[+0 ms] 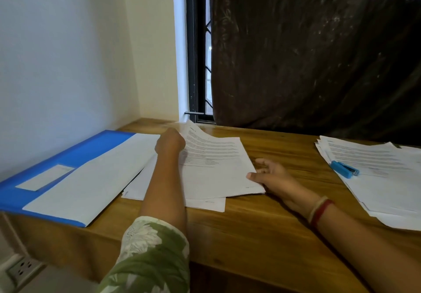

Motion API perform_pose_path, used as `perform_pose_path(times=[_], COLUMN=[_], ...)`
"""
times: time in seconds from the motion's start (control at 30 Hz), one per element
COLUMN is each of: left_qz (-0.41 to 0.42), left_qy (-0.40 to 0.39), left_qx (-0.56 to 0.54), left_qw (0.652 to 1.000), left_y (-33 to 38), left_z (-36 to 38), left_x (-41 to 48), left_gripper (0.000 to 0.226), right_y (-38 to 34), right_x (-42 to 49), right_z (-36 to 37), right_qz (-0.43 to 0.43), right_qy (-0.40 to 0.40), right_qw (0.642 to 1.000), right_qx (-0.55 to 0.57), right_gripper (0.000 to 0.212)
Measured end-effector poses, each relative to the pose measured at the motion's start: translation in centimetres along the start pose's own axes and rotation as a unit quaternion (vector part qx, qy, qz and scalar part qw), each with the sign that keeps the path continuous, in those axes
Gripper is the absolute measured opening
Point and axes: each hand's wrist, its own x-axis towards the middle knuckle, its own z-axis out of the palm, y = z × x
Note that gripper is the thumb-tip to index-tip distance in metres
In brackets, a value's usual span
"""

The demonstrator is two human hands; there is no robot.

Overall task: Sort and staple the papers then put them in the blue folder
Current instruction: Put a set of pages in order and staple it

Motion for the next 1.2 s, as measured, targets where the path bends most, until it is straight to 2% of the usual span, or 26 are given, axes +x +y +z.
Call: perform_pose_path(times=[0.07, 0.17, 0.3, 0.37, 0.5, 0.57, 0.73, 1.07, 1.2], left_qz=[-0.018, -0.045, -0.039, 0.014, 0.122, 0.132, 0.094, 0.079, 0.114], left_qy=[0.025, 0.051, 0.086, 0.093, 0.009, -0.043, -0.115, -0.141, -0.114], left_qx=[0.038, 0.076, 0.124, 0.147, 0.161, 0.196, 0.235, 0.246, 0.235], left_qw=[0.999, 0.995, 0.988, 0.985, 0.979, 0.971, 0.961, 0.956, 0.958], left_y=[-0.2, -0.6, 0.3, 1.9, 5.4, 5.7, 4.4, 4.5, 5.0], left_z=[-0.7, -0.7, 0.5, 1.8, 5.2, 6.8, 8.3, 8.4, 8.2], left_x=[-0.3, -0.4, -1.6, -2.3, -4.7, -5.6, -5.5, -5.6, -6.0], left_gripper=[0.035, 0.035, 0.043, 0.047, 0.055, 0.067, 0.071, 0.072, 0.069], right_y=[0.0, 0.1, 0.7, 1.1, 1.4, 1.3, 1.0, 1.0, 0.0], right_x=[-0.4, -0.7, -0.3, -0.1, -0.1, -0.3, -0.8, -0.8, -1.1], right_z=[0.3, 0.8, 1.5, 1.8, 2.5, 2.6, 2.6, 2.7, 1.7], right_qz=[-0.023, -0.066, -0.104, -0.131, -0.193, -0.213, -0.233, -0.254, -0.251], right_qy=[-0.031, -0.047, -0.025, 0.008, 0.027, 0.019, 0.011, 0.003, 0.006], right_qw=[0.999, 0.995, 0.99, 0.979, 0.947, 0.934, 0.907, 0.876, 0.889], right_qx=[-0.017, -0.055, -0.095, -0.158, -0.256, -0.286, -0.351, -0.411, -0.383], right_gripper=[0.036, 0.022, 0.024, 0.033, 0.035, 0.034, 0.034, 0.036, 0.036])
